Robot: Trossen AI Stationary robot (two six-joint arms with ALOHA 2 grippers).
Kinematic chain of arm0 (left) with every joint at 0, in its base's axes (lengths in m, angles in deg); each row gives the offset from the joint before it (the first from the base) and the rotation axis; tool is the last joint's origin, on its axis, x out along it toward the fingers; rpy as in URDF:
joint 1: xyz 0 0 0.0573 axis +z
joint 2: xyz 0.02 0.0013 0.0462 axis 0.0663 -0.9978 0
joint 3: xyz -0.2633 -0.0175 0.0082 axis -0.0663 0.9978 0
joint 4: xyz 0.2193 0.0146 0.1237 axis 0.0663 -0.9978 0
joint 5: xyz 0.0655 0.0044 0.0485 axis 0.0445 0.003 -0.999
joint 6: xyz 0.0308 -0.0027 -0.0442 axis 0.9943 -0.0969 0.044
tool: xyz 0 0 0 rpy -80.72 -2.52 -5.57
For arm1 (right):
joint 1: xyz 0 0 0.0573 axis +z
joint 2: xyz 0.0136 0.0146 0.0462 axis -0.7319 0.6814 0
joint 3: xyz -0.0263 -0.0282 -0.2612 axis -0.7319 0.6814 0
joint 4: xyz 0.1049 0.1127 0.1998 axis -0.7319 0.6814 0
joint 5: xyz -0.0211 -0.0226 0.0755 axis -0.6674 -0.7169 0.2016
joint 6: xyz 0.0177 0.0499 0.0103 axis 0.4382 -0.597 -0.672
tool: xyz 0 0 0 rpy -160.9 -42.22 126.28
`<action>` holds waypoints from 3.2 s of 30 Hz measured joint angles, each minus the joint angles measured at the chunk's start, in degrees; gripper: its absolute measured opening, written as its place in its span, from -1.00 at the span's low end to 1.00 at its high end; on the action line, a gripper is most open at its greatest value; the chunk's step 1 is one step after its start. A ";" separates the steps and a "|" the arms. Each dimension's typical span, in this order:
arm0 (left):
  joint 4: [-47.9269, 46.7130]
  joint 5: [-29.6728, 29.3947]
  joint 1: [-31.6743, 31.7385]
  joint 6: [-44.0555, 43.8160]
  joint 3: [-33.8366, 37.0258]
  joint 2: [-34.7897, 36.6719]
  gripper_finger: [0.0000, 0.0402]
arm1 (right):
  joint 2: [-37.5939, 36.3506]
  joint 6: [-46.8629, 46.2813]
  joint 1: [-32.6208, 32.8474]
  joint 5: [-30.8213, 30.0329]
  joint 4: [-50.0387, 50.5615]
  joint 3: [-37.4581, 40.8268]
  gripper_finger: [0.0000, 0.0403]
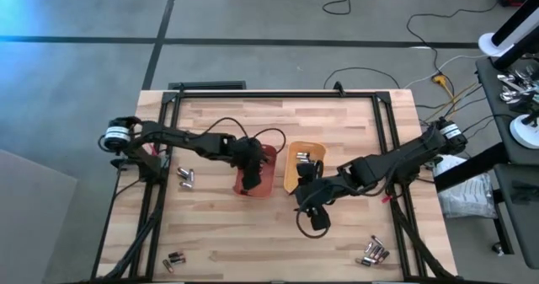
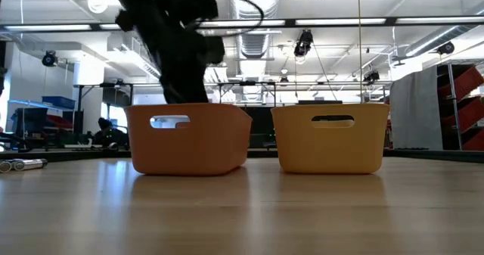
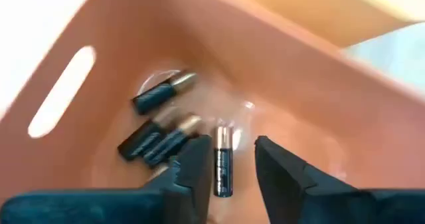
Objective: Sort batteries
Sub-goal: Put the brown-black battery into the orange bin, then put the black-silver battery into the yellow bin
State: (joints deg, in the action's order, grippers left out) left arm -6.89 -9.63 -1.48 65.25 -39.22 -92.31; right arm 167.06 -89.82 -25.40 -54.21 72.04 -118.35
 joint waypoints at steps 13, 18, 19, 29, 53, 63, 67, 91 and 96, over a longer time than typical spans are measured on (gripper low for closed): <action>-32.03 -9.71 -7.44 -17.42 5.29 18.23 -0.17 | -0.05 1.15 -0.03 -5.76 0.19 1.65 -0.04; -35.45 -7.75 -6.39 -26.47 16.22 23.31 -0.03 | -0.02 2.27 -0.26 -7.66 -2.15 4.16 -0.07; -35.32 -7.85 -6.07 -27.88 18.03 23.89 -0.01 | -0.01 2.25 -0.31 -7.69 -2.91 4.85 -0.07; -34.86 -4.66 -4.27 -39.80 23.85 23.90 0.04 | 0.04 0.07 -0.31 -7.69 -7.41 8.75 -0.11; -32.05 -3.64 -3.79 -43.50 21.93 14.40 0.04 | 0.04 -3.82 -0.26 -7.52 -7.45 13.90 -0.17; -27.79 0.85 -3.81 -39.02 18.11 8.22 -0.22 | 0.04 -4.62 -0.26 -7.29 -7.03 14.76 -0.12; -27.96 1.16 -3.86 -36.47 16.68 6.12 -0.49 | 0.04 -6.14 -0.26 -7.06 -6.84 15.91 -0.11; -19.41 -15.04 -7.00 -24.27 8.53 25.41 -0.87 | -0.47 -6.77 -0.28 -10.40 -6.06 17.64 -0.24; 1.27 -17.21 -10.45 -8.06 6.03 25.59 -0.87 | -0.21 -6.38 -1.02 -29.36 -19.91 17.89 -0.18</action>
State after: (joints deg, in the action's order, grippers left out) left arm -5.62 -26.84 -11.93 57.19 -33.19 -66.72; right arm 166.85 -96.19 -26.41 -83.57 52.13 -100.46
